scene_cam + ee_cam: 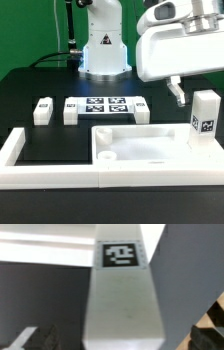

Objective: Assemble desk

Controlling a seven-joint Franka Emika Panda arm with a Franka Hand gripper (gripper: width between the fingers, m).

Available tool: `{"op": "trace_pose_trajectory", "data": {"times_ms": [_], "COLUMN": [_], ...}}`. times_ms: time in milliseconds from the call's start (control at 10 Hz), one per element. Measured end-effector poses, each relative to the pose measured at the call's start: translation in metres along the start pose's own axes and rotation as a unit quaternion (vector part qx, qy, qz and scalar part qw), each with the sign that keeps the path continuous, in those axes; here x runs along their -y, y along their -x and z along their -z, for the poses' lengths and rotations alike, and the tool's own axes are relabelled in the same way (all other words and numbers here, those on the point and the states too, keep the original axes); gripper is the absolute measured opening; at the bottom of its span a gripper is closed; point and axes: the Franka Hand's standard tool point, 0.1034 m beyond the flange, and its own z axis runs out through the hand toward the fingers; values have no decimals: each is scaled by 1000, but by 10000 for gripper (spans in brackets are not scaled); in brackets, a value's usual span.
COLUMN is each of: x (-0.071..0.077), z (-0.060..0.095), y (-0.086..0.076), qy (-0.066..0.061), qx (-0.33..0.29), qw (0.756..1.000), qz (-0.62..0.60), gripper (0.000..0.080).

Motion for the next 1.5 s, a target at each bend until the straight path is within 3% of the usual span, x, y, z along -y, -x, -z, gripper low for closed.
{"op": "trace_pose_trajectory", "data": {"times_ms": [500,600,800,900,1000,1200,1300,1500], "x": [-2,-3,-3,-4,-6,-6,-6,-6], "z": [0,-1,-2,-2,-2,-2,-3,-2], "y": [18,12,13,13,13,13,13,16], "qy": [-17,-16,-14,-11,0,12,25,44], "qx": [175,162,163,163,163,159,140,120], "qw": [984,986,986,986,981,972,961,927], "qz": [-13,-18,-26,-39,-103,-173,-236,-353], "gripper": [649,649,390,390,295,295,295,295]}}
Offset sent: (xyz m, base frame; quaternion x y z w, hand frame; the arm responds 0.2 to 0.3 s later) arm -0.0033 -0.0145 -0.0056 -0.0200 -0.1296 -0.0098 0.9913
